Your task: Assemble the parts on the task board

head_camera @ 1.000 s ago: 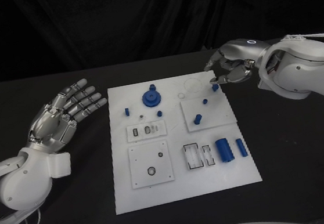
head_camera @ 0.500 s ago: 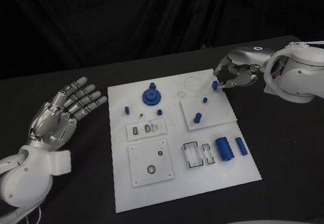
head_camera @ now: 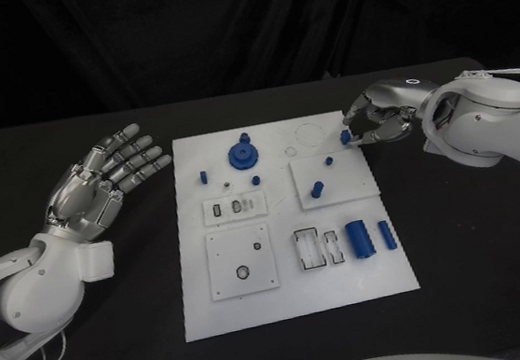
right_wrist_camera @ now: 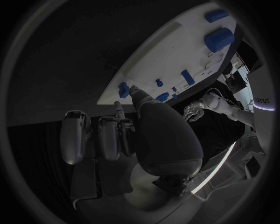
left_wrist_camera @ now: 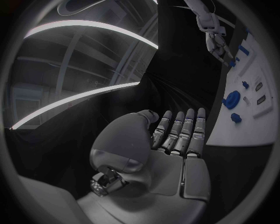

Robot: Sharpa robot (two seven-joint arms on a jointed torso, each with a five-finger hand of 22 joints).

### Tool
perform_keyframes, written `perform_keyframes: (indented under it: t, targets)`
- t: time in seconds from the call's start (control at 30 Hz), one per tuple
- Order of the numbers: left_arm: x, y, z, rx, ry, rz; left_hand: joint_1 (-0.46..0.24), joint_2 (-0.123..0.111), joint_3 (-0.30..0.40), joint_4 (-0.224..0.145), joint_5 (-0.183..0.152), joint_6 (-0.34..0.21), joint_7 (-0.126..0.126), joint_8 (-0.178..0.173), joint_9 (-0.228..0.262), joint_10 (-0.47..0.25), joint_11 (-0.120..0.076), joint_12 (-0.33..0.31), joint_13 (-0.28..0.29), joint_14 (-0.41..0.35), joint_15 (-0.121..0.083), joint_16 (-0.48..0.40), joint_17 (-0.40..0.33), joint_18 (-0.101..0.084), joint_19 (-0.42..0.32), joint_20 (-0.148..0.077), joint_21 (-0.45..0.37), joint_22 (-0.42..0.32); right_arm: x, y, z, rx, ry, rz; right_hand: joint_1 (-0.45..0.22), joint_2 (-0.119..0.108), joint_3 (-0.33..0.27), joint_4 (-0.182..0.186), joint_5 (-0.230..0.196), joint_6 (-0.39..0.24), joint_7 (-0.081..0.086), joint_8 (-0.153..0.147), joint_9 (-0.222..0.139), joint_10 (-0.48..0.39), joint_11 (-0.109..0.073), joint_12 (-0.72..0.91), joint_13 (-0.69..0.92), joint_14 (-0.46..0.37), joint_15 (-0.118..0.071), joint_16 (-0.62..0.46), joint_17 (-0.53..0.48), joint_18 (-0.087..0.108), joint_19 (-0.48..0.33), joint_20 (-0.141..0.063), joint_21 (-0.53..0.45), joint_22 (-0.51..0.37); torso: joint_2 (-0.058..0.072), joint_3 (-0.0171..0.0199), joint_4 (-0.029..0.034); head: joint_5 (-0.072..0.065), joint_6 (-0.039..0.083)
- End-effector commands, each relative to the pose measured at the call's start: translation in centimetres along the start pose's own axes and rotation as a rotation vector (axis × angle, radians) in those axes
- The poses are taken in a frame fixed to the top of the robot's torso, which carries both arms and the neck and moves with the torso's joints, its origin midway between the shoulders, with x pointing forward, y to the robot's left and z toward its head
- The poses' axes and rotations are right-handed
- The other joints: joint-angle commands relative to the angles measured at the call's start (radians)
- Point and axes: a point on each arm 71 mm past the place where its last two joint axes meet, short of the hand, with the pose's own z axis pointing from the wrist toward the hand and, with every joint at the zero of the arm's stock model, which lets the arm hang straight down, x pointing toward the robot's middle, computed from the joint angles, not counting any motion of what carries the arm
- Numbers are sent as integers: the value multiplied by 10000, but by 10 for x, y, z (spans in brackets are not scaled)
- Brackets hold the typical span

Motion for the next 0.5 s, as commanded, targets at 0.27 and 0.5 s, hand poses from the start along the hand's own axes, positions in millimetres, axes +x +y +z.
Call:
perform_keyframes:
  t: [0.27,0.5]
  targets:
    - [0,-6,-1,947,35,-131,-46,30,9,56,69,27,45,36,15,19,34,59,17,5,13,45,7,-180,-55,7,2,-1,6,-1,5,365,342,-58,417,58,34,11,457,-46,-4,-133,-10,247,-27,-97,1833,718,-49,-255,1902,172,-172,10,-241,700,-7,-3,-10,42,-36]
    - [0,-6,-1,949,26,-142,-43,31,10,75,72,25,46,36,14,19,35,61,17,4,13,50,7,-179,-54,7,4,0,10,-1,8,319,314,-53,487,67,38,11,515,46,20,-112,12,144,-11,-148,1734,630,-37,-498,1709,204,-252,17,-363,598,-2,-1,9,25,-43]
